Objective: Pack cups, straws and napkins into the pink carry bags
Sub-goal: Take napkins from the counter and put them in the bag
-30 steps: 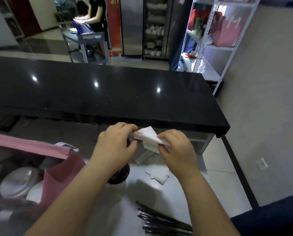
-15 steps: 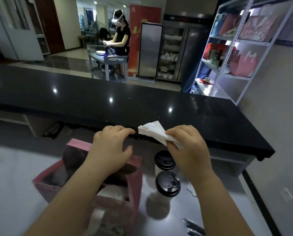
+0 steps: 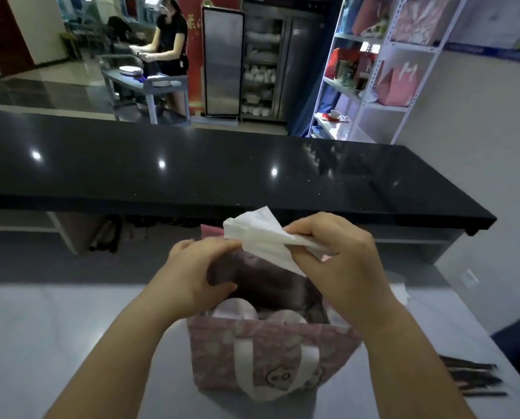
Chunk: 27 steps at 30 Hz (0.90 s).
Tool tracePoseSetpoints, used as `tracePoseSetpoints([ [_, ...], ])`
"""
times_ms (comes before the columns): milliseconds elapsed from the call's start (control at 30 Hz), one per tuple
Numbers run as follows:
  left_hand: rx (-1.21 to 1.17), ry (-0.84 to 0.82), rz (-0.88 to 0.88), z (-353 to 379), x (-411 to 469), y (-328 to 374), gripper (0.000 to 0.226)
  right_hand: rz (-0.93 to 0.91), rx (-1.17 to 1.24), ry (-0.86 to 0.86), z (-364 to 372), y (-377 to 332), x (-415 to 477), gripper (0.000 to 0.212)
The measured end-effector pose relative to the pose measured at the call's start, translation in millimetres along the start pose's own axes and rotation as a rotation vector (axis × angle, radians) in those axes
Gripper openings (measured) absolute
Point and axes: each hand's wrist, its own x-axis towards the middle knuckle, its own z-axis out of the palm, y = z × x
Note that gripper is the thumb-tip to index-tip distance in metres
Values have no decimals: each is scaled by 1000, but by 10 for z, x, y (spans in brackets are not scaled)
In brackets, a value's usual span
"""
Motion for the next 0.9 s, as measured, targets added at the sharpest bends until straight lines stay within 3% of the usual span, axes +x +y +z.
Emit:
tracePoseSetpoints([
  [167, -111, -189, 74, -1, 14, -96, 107, 0, -74, -100, 165, 2, -222, 25],
  [233, -152, -198, 82, 20, 10, -115, 117, 13, -145, -131, 240, 60, -314, 28],
  [433, -186, -195, 180, 32, -18, -140, 113, 28, -375, -131, 540, 200, -408, 30],
  [633, -265, -61, 266, 43, -114, -194, 89, 91, -419, -56, 616, 205, -472, 33],
  [800, -351, 59, 279, 86, -207, -228, 78, 261, -486, -83, 587, 139, -605, 53],
  [900, -346, 93, 283, 107, -250, -227, 75, 258, -442, -63, 529, 97, -638, 47],
])
